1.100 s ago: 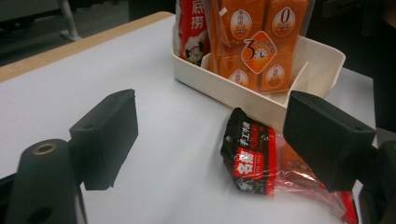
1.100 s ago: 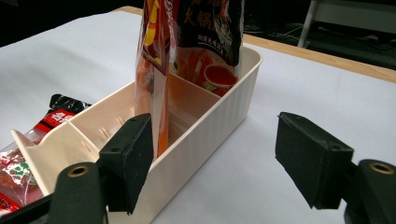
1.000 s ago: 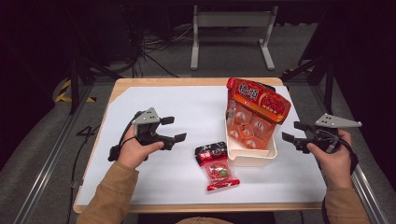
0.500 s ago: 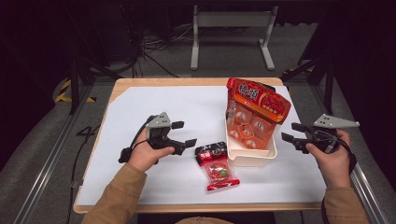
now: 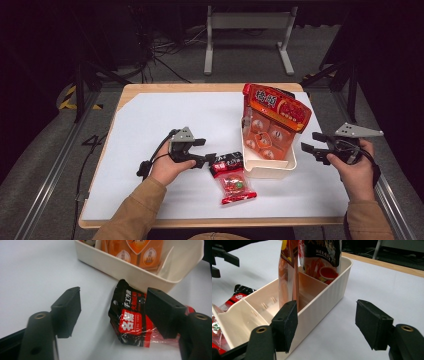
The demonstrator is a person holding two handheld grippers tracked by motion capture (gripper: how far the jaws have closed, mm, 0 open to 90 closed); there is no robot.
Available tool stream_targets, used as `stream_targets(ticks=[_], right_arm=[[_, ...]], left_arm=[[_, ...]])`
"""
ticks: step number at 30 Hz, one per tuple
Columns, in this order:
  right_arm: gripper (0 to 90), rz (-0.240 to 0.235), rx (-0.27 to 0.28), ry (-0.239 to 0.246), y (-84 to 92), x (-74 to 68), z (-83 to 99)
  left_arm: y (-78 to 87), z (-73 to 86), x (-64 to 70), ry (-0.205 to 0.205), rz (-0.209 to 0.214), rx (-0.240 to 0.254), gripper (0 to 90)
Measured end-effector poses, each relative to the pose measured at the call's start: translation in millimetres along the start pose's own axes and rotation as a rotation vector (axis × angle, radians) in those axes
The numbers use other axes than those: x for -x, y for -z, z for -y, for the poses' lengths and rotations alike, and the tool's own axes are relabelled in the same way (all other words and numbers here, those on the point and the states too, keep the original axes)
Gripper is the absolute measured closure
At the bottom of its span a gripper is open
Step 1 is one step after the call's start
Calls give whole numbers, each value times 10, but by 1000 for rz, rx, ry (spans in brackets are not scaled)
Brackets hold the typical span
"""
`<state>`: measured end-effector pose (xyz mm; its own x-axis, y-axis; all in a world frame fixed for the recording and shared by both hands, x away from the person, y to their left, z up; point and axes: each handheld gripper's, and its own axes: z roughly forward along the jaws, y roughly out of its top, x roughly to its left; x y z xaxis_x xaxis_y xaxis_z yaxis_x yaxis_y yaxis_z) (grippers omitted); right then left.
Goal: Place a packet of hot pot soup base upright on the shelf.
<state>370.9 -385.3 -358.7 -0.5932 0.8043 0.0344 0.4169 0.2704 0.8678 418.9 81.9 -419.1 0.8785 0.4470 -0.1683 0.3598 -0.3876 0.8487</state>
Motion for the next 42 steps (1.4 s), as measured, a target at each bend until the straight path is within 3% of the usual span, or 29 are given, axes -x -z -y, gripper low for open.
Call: stream_targets(ticks=[10,20,35,42], right_arm=[[353,-2,-15,4,-28,2,13],[358,-17,-19,-1,-33,-1,13],[354,-28,-24,1,-48,-7,15],[354,-31,-26,3,-55,-7,16]], left_arm=[[-151,69,1,29,40,-56,393],[-246,105,8,57,71,-98,404],[-362,148,40,57,127,-163,410],[-375,157,59,51,143,-176,505]])
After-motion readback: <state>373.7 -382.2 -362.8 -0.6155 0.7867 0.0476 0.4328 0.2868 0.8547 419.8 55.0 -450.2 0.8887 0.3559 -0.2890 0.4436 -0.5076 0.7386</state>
